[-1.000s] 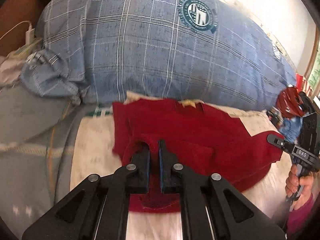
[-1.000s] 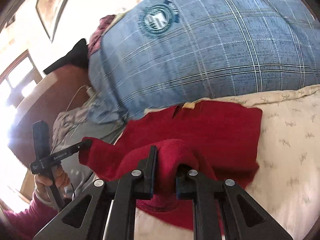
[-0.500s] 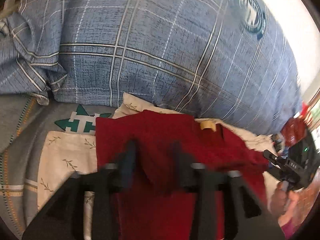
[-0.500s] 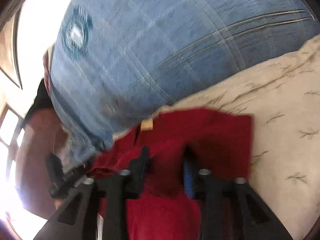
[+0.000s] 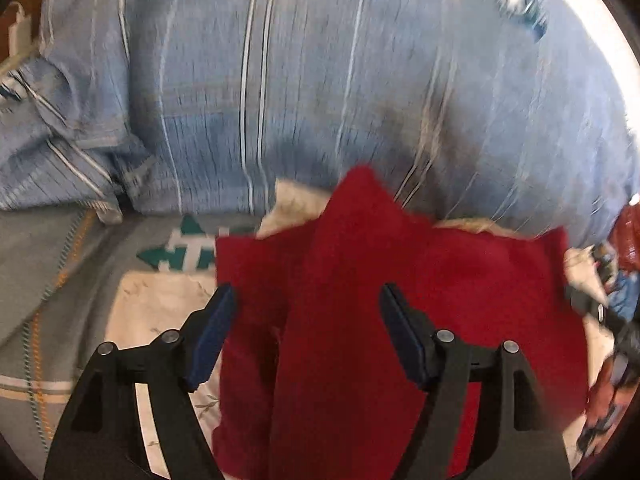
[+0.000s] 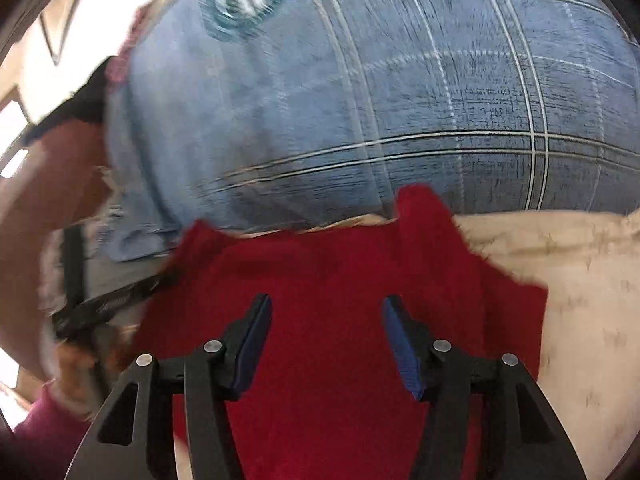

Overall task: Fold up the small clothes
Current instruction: 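Lift the hem end with both grippers and fold it toward the collar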

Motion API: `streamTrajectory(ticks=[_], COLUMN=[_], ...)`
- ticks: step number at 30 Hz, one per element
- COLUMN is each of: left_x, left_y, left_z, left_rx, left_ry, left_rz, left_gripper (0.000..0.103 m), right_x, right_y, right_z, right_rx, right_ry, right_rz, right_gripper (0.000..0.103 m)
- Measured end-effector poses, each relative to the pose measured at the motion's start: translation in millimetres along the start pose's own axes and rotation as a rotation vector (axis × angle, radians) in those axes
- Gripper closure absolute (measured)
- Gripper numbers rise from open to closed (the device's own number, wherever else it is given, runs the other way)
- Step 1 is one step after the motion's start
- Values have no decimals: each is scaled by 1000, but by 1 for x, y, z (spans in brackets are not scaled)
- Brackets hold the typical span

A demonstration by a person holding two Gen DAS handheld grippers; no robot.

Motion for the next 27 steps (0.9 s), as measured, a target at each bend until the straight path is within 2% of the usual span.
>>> streamTrajectory(ticks=[2,3,4,6,9,14,16,18,21,24,27], left_x=[-9,-12,-14,-14,-11,18,35,47,70,83,86], left_y=[6,7,8,6,6,16,23,32,56,79,96], left_z=[-7,-8,-8,-9,-12,-20,-24,-26,-29,-29,-30], left_rx=[-9,-12,-16,-15,8,23,28,16,6,9,14], left_ry=[-38,-38,-36,-34,-24,-29,-19,-27,-37,-47,-53], left_rz=[-15,-12,-7,3,-1,13,23,31,32,13,12], left_gripper=[30,30,29,29,29,29,29,29,29,29,29], right_x=[-32,-39,-45,-53,-39,18,34,35,4,18,37], right_y=[-8,-10,-11,-9,-9,2,11,29,60,51,27], right_z=[36,51,64,82,85,73,64,59,62,50,-4], right_rx=[-50,-85,-137,-239,-277,-175,-133,-91,-41,-40,22], right_ry=[181,221,227,184,160,221,195,204,292,332,269], right_rz=[-44,-53,-55,-67,-43,9,23,-8,-137,-93,9], right_gripper=[48,48,52,56,54,48,48,48,53,48,48])
Point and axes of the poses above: each gripper's, at about its wrist camera, not at the fingertips, and x roughly against the way its jaws point, z to its right, y to its underside, the point moved 10 cm from there along -x, roughly the way its jaws point, and after that the axes turned 12 degrees about y, right-handed, at the moved point
